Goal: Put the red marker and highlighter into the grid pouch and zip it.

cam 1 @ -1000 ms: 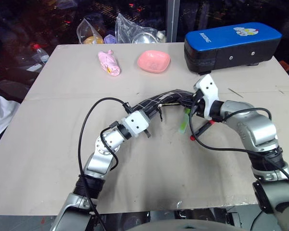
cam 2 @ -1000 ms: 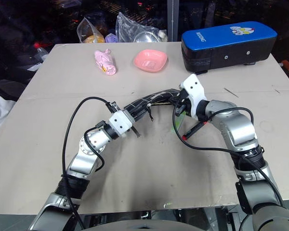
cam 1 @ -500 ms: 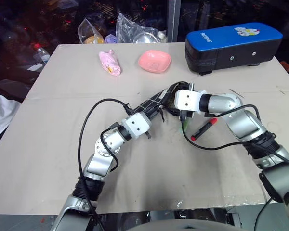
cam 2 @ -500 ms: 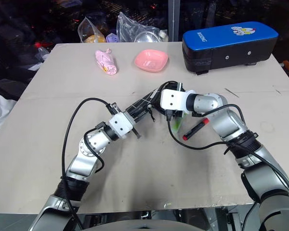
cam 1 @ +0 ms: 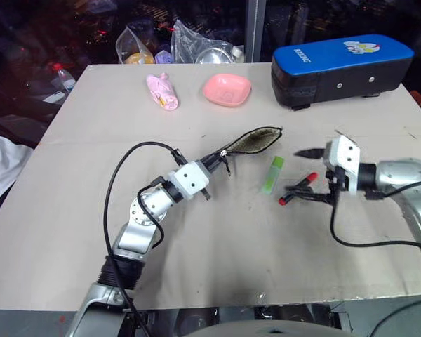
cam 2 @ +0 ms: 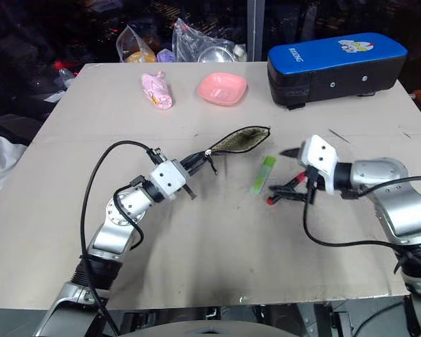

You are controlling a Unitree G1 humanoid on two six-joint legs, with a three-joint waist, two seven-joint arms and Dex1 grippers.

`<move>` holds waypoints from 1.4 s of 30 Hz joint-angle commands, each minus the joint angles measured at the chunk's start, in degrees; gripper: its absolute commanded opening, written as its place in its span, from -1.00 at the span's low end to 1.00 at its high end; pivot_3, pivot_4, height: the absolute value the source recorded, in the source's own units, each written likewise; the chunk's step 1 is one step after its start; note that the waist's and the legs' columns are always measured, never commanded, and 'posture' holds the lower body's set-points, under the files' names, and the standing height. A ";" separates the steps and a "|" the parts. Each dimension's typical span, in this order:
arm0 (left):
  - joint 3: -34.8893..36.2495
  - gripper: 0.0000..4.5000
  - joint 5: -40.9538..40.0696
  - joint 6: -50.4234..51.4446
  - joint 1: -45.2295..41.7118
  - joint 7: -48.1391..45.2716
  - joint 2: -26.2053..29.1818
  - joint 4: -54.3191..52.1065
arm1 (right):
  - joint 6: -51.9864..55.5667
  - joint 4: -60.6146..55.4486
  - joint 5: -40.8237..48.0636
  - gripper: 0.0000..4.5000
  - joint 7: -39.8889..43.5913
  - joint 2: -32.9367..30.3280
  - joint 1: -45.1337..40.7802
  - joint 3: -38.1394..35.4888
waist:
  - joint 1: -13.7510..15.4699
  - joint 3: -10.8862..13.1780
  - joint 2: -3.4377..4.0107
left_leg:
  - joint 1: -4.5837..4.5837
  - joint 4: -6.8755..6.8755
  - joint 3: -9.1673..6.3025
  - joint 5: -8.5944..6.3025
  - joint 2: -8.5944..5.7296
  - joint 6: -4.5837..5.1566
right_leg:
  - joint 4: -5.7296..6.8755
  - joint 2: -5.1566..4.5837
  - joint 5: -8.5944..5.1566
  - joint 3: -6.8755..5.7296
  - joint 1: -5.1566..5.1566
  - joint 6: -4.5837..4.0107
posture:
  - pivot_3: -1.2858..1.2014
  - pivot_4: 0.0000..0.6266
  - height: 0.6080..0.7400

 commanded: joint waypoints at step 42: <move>-0.11 -1.00 -3.45 -2.43 -5.46 -7.67 1.48 2.38 | -15.97 9.65 -19.49 -0.90 4.14 -3.68 -20.03 6.29 | 0.36 0.09 0.15 | -0.03 0.14 0.16 0.12 0.03 -0.22 | 0.14 -0.05 0.00 0.10 -0.08 0.01 | 0.03 -0.52 0.97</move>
